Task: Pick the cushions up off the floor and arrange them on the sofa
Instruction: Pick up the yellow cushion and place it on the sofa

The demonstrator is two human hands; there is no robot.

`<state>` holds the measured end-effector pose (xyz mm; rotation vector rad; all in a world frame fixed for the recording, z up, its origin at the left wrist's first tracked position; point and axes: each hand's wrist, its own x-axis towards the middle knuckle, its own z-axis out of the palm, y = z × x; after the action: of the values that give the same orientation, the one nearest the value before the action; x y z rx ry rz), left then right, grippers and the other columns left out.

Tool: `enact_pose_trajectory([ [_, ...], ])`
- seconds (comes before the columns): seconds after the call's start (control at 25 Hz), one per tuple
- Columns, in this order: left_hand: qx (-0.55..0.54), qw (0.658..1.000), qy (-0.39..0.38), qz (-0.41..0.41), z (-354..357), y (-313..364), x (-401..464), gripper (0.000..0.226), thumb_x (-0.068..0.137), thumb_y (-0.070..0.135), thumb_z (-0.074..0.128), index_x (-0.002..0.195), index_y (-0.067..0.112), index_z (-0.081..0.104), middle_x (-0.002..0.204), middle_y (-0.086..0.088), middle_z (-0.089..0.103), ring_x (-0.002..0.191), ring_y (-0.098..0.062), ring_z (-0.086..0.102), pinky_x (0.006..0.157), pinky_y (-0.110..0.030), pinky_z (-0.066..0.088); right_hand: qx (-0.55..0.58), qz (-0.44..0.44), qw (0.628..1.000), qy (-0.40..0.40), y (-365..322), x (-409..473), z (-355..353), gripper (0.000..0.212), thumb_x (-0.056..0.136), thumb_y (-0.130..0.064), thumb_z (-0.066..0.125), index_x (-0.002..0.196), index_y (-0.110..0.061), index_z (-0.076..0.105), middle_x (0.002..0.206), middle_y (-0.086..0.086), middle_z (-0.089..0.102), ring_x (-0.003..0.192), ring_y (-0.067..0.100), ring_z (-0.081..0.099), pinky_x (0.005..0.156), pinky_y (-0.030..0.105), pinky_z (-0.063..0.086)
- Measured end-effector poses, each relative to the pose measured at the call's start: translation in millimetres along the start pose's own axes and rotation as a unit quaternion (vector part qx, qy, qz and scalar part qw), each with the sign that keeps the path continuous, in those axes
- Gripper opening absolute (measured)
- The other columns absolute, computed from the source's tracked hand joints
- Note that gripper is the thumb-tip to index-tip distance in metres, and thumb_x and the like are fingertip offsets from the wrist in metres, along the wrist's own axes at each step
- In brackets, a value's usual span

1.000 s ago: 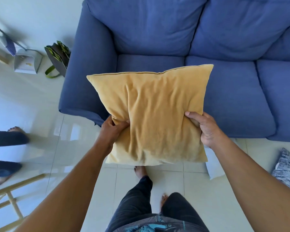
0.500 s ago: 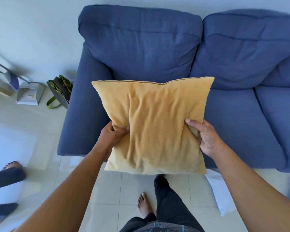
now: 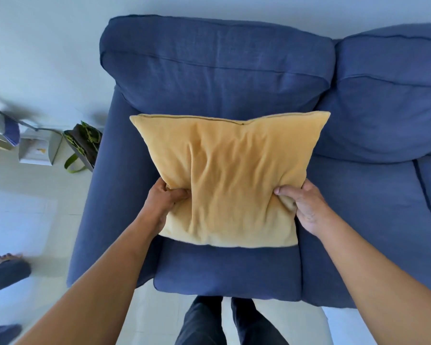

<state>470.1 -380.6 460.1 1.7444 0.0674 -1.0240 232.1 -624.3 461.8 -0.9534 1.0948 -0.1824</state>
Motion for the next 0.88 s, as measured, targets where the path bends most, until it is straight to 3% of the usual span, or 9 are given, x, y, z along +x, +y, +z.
enact_pose_trajectory([
  [0.2, 0.013, 1.000, 0.005, 0.024, 5.1, 40.0, 73.3, 0.074, 0.071, -0.008, 0.082, 0.135, 0.023, 0.063, 0.126, 0.001, 0.078, 0.119, -0.024, 0.072, 0.099, -0.041, 0.058, -0.040, -0.048, 0.997, 0.038, -33.0, 66.5, 23.2, 0.054, 0.075, 0.007, 0.078, 0.123, -0.015, 0.068, 0.117, 0.006, 0.079, 0.113, 0.026, 0.073, 0.094, 0.039, 0.057],
  [0.32, 0.025, 0.999, 0.016, 0.032, 5.1, 45.8, 117.8, 0.078, 0.063, 0.000, 0.086, 0.134, 0.023, 0.064, 0.125, 0.001, 0.079, 0.119, -0.024, 0.073, 0.101, -0.044, 0.059, -0.053, -0.065, 0.994, 0.064, -34.8, 101.3, 30.2, 0.051, 0.066, 0.001, 0.079, 0.111, -0.022, 0.070, 0.111, 0.001, 0.079, 0.111, 0.023, 0.074, 0.094, 0.039, 0.058],
  [0.48, 0.082, 0.997, -0.011, -0.009, 14.5, 36.5, 164.3, 0.084, 0.060, 0.008, 0.091, 0.138, 0.021, 0.065, 0.124, 0.001, 0.080, 0.118, -0.024, 0.074, 0.099, -0.042, 0.060, -0.078, -0.011, 0.991, 0.111, -10.1, 142.5, 45.7, 0.051, 0.078, 0.003, 0.075, 0.120, -0.023, 0.062, 0.100, -0.009, 0.070, 0.093, 0.010, 0.067, 0.075, 0.026, 0.051],
  [0.56, 0.090, 0.995, -0.019, -0.030, 20.2, 39.7, 173.7, 0.082, 0.055, 0.009, 0.085, 0.134, 0.018, 0.068, 0.119, -0.003, 0.081, 0.116, -0.027, 0.074, 0.090, -0.040, 0.060, -0.100, 0.011, 0.984, 0.144, -5.8, 154.2, 54.6, 0.047, 0.082, 0.003, 0.073, 0.117, -0.023, 0.058, 0.097, -0.011, 0.066, 0.098, 0.016, 0.064, 0.080, 0.030, 0.049],
  [0.68, 0.054, 0.998, 0.018, -0.028, 13.4, 58.1, 181.0, 0.071, 0.063, -0.005, 0.061, 0.131, 0.013, 0.069, 0.121, -0.008, 0.078, 0.114, -0.028, 0.070, 0.093, -0.044, 0.060, -0.099, 0.022, 0.982, 0.157, -20.6, 154.1, 58.2, 0.043, 0.078, 0.007, 0.065, 0.111, -0.020, 0.060, 0.097, -0.005, 0.068, 0.102, 0.021, 0.063, 0.078, 0.033, 0.051],
  [0.76, -0.012, 0.999, 0.050, -0.009, -3.0, 83.5, 184.2, 0.060, 0.069, -0.011, 0.048, 0.121, 0.009, 0.070, 0.109, -0.006, 0.076, 0.102, -0.024, 0.067, 0.092, -0.044, 0.060, -0.053, -0.016, 0.985, 0.163, -45.7, 149.0, 51.6, 0.043, 0.071, 0.002, 0.060, 0.108, -0.019, 0.062, 0.099, -0.004, 0.069, 0.101, 0.022, 0.064, 0.081, 0.037, 0.053],
  [0.88, -0.106, 0.993, 0.044, 0.037, -22.8, 129.0, 190.3, 0.020, 0.084, 0.007, 0.058, 0.095, 0.018, 0.070, 0.086, 0.005, 0.075, 0.088, -0.018, 0.070, 0.086, -0.038, 0.060, 0.026, -0.092, 0.983, 0.155, -94.3, 143.5, 46.8, 0.035, 0.077, -0.023, 0.073, 0.111, -0.026, 0.065, 0.115, -0.009, 0.073, 0.110, 0.016, 0.065, 0.088, 0.043, 0.053],
])
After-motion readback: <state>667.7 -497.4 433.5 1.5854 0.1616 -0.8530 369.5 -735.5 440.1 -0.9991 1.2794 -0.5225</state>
